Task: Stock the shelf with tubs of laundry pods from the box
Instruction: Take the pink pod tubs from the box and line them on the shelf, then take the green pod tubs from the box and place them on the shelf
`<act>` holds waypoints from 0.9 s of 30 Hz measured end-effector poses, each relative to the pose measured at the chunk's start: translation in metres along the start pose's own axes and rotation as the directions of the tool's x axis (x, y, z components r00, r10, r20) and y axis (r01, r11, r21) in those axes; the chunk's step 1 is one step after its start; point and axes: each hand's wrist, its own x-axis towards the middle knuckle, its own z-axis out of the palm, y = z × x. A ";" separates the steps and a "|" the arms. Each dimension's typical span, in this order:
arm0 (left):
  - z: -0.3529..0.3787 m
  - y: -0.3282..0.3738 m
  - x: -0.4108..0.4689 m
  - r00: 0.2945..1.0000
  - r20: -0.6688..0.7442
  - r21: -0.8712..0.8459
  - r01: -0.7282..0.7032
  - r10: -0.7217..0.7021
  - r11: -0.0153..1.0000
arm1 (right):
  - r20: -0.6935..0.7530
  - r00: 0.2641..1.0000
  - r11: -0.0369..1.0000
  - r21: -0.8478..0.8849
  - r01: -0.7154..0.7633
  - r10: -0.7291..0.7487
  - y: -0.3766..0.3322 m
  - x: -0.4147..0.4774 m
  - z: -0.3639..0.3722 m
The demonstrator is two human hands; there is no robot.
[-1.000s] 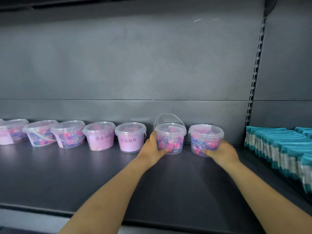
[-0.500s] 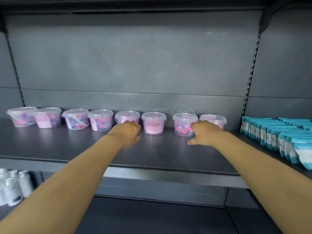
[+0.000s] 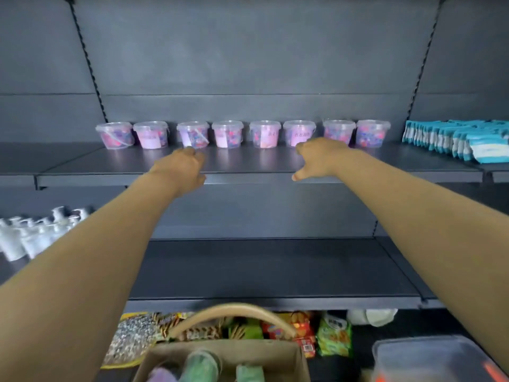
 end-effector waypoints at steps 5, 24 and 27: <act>0.038 -0.041 -0.063 0.995 0.052 -0.162 0.096 -0.088 0.982 | 0.059 0.997 0.996 0.070 0.049 -0.054 -0.070 -0.031 0.039; 0.302 -0.036 -0.224 0.762 0.605 -0.332 0.503 -0.228 0.798 | 0.534 0.816 0.965 0.242 0.103 -0.221 -0.153 -0.108 0.373; 0.335 -0.026 -0.244 0.699 0.664 -0.344 0.602 -0.267 0.721 | 0.580 0.786 0.966 0.248 0.077 -0.212 -0.153 -0.118 0.410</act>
